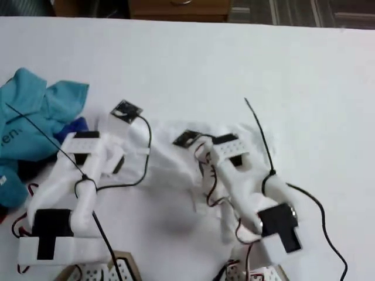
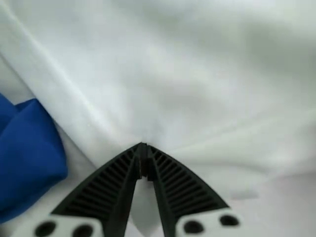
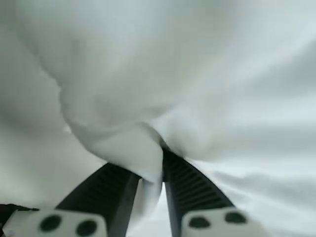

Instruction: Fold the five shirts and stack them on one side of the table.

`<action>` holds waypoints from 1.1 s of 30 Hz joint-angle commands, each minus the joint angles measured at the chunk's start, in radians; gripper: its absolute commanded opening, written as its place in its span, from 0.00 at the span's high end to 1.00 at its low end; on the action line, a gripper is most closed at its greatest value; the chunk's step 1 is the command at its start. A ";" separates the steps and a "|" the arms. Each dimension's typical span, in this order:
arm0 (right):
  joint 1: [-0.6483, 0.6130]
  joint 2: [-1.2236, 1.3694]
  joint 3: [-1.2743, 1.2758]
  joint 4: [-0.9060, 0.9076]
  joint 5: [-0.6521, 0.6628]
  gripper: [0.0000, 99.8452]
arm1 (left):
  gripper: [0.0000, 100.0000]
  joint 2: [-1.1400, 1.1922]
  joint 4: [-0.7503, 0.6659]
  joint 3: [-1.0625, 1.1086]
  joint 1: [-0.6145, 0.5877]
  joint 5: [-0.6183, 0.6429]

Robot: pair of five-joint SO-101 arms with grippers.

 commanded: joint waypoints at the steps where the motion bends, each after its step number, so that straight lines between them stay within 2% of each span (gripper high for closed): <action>1: 0.031 0.019 -0.106 0.091 -0.002 0.98 | 0.97 -0.015 -0.020 0.001 0.008 0.009; 10: 0.077 0.031 -0.466 0.295 0.133 0.98 | 0.97 -0.015 -0.020 0.001 0.008 0.009; 16: 0.127 0.045 -0.624 0.292 0.164 0.98 | 0.97 -0.015 -0.020 0.001 0.009 0.009; 20: 0.136 0.163 -0.729 0.298 0.164 0.98 | 0.97 -0.015 -0.021 0.001 0.009 0.009; 26: 0.142 0.375 -0.922 0.300 0.157 0.85 | 0.97 -0.015 -0.021 0.001 0.009 0.009; 28: 0.154 0.420 -1.008 0.300 0.124 0.85 | 0.97 -0.015 -0.021 0.002 0.009 0.009; 33: 0.213 0.469 -1.218 0.314 -0.058 0.85 | 0.97 -0.015 -0.021 0.002 0.009 0.009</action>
